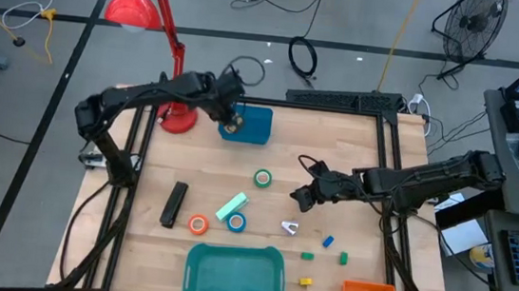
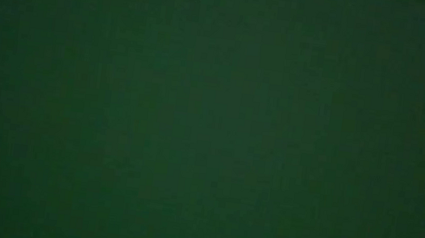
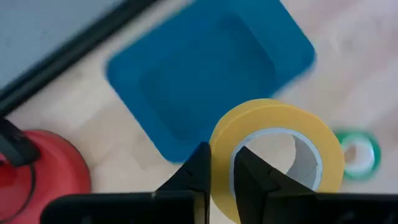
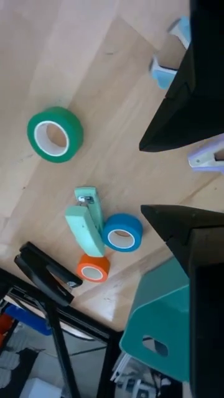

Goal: Pick and place Stapler, Stapler remover, tape
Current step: Put the yellow tape into the blue bin

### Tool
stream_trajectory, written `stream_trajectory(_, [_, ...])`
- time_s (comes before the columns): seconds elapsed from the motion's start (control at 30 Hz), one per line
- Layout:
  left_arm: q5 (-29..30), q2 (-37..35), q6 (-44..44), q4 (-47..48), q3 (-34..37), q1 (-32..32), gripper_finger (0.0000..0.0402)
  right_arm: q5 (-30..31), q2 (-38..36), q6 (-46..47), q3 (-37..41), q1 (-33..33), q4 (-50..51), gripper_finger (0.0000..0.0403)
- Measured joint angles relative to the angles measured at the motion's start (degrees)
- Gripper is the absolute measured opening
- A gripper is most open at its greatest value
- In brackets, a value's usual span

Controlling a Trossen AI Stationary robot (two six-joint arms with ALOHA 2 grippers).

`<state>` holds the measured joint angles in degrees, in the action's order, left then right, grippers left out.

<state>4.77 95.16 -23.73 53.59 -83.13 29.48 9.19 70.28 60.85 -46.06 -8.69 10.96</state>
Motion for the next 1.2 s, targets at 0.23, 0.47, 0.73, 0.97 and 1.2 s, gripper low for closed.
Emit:
stream_trajectory(0.23, [-2.8, 5.7, -1.1, -1.5, 0.0, 3.6, 0.0038, -0.3, -0.2, -3.3, 0.0, 0.9, -0.1, 0.0141])
stream_trajectory(0.47, [-3.1, 10.8, 4.4, -1.0, 0.0, 3.7, 0.0038, -0.4, -0.4, -4.6, 0.0, 0.7, -0.3, 0.0141])
stream_trajectory(0.73, [3.0, 10.8, 9.7, -0.8, 0.0, 3.9, 0.0038, -0.4, -0.4, -5.8, 0.0, 0.7, -0.7, 0.0141])
stream_trajectory(0.97, [8.2, 10.8, 15.5, -0.2, -0.9, 1.9, 0.0038, -0.3, -0.4, -6.3, 0.0, 0.7, -3.7, 0.0141])
stream_trajectory(1.2, [9.3, 10.7, 25.5, 0.2, -7.2, 0.0, 0.0038, 0.0, -0.4, -6.3, 0.0, 0.8, -4.1, 0.0141])
